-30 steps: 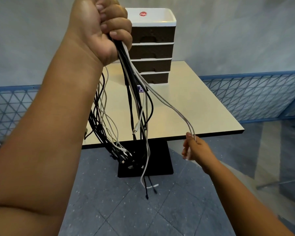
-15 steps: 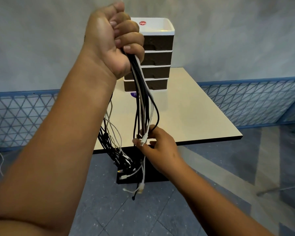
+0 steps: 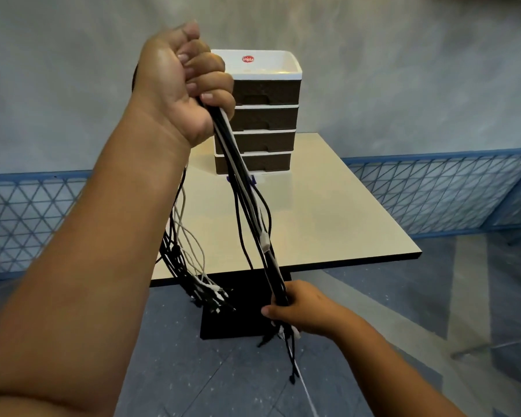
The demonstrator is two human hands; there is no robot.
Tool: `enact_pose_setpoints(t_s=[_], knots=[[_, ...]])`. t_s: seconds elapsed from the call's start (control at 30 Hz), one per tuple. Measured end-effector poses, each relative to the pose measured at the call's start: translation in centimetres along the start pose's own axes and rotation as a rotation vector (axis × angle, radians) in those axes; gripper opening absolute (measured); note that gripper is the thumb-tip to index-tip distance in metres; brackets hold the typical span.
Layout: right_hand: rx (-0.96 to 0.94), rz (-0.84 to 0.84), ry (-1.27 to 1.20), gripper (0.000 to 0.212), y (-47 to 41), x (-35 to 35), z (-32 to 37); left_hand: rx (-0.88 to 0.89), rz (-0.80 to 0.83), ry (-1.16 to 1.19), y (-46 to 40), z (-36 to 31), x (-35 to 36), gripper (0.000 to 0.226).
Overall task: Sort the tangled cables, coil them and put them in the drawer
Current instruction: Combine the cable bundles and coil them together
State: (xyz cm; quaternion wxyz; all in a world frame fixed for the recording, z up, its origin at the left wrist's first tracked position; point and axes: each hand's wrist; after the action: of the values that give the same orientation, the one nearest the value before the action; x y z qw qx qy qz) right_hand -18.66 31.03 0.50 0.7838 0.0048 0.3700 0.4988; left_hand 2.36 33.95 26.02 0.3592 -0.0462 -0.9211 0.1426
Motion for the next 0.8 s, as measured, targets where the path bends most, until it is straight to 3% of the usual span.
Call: enact_pose_setpoints(t_s=[0.1,0.47,0.63,0.8], knots=[[0.038,0.054,0.03,0.023,0.1,-0.2,-1.0,0.025,-0.013,0.016,0.0,0.0,0.0,0.061],[0.024,0.065,-0.336,0.005,0.5,0.7,-5.2,0.085,-0.03,0.025,0.0,-0.3,-0.2,0.06],[0.027,-0.042,-0.459,0.016,0.2,1.1,-6.9,0.094,-0.032,0.009,-0.1,-0.3,-0.4,0.061],[0.016,-0.108,-0.41,0.024,-0.2,1.2,-7.5,0.074,-0.012,0.052,-0.2,-0.4,-0.9,0.062]])
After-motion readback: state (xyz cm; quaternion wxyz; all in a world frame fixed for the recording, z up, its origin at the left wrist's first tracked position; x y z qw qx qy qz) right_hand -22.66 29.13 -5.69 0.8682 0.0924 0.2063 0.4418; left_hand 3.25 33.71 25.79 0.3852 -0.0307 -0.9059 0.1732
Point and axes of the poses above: each hand's wrist, its own y-axis away from the middle knuckle, its own x-axis out of the palm, z = x × y, and after that the axes turned 10 degrees about z, right-handed
